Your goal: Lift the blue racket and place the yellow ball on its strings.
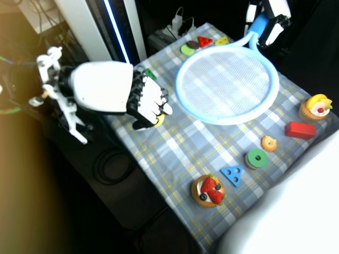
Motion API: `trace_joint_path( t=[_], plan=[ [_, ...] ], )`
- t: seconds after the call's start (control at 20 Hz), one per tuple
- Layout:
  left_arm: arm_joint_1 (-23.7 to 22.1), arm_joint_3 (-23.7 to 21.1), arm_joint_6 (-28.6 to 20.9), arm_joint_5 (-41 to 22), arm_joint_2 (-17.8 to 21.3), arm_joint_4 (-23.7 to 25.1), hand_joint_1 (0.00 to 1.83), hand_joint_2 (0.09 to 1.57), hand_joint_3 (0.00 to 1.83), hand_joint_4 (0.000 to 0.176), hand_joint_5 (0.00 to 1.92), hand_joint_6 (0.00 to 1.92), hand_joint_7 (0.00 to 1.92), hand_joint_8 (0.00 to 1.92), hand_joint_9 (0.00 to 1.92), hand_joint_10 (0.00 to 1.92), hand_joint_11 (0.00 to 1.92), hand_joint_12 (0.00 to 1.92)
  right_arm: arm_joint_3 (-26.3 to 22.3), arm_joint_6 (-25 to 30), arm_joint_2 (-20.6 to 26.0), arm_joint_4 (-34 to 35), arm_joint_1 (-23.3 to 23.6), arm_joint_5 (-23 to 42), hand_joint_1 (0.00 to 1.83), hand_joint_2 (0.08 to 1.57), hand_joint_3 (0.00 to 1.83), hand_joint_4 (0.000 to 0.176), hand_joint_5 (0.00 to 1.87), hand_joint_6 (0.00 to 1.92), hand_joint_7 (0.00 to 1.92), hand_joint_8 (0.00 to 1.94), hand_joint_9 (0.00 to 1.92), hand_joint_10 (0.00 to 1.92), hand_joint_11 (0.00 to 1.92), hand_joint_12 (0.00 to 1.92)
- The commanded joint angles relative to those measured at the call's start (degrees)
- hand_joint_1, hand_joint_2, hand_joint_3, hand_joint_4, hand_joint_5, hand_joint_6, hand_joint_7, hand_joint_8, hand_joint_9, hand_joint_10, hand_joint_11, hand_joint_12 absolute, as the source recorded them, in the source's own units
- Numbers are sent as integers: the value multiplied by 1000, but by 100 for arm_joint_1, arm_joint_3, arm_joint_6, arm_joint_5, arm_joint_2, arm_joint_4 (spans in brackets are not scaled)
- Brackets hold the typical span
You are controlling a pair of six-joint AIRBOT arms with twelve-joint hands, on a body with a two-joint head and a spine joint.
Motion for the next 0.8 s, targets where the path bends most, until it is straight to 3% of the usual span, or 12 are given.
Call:
trace_joint_path(
  t=[0.0,0.1,0.15,0.2,0.3,0.4,0.45,0.55,0.6,0.65,0.7,0.75],
  plan=[
    [-58,53,-68,-470,-28,22,1831,1160,5,176,898,1921,1047,1921,1371,1921,1428,1921,12,-91,-48,261,139,697,1253,1128,2,0,989,999,907,1067,992,1260,1001,1561],
    [-125,127,-68,-259,-106,94,1831,1154,2,176,873,1921,1038,1921,1363,1921,1426,1921,74,-149,-192,234,349,778,1226,1140,2,0,978,965,888,1192,976,1320,998,1638],
    [-161,158,-68,-174,-149,134,1831,1172,10,176,913,1921,1064,1921,1362,1921,1465,1921,123,-149,-301,185,473,808,1339,1112,0,0,987,897,929,996,1001,1260,981,1523],
    [-199,185,-68,-95,-190,180,1831,1158,3,176,949,1921,1074,1921,1349,1921,1468,1921,163,-149,-381,132,567,823,1256,1111,0,0,1038,816,938,1136,997,1270,996,1557],
    [-297,233,-67,59,-269,283,1831,1132,0,168,951,1921,1089,1921,1348,1921,1482,1921,222,-148,-397,-13,789,833,1335,1129,0,0,953,920,884,1114,957,1318,921,1557],
    [-422,264,-67,179,-343,411,1800,1124,0,154,930,1921,1065,1921,1348,1921,1469,1921,254,-132,-579,-184,873,825,1223,1134,0,4,964,960,926,1159,1000,1190,977,1524],
    [-470,266,-67,208,-362,463,1793,1130,0,149,911,1921,1052,1921,1334,1921,1485,1921,275,-80,-650,-278,873,792,1228,1120,0,2,994,902,955,1124,1062,1269,1063,1560],
    [-540,252,-67,211,-385,542,1756,1140,0,140,897,1921,1062,1921,1349,1921,1512,1921,360,202,-790,-559,897,635,1266,1118,0,0,1041,640,957,1281,1137,1419,1173,1596],
    [-568,250,-67,218,-399,573,1768,1138,0,130,908,1921,1081,1921,1370,1921,1532,1921,443,440,-865,-696,897,584,1272,1110,0,0,1041,617,986,1239,1143,1296,1172,1521],
    [-583,254,-67,237,-412,589,1746,1146,2,122,909,1921,1101,1921,1380,1921,1535,1921,544,696,-955,-823,897,560,1251,1096,3,0,1037,722,1007,1115,1065,847,1070,1252],
    [-591,266,-67,264,-430,602,1752,1143,1,118,905,1921,1101,1921,1373,1921,1525,1921,658,1013,-1059,-961,897,555,1241,1002,0,0,897,285,804,487,1007,604,982,1145],
    [-601,278,-67,292,-447,612,1747,1148,3,117,913,1921,1085,1921,1355,1921,1515,1921,721,1149,-1133,-1050,897,538,1241,977,0,0,891,86,767,192,981,501,929,1133]
  ],
)
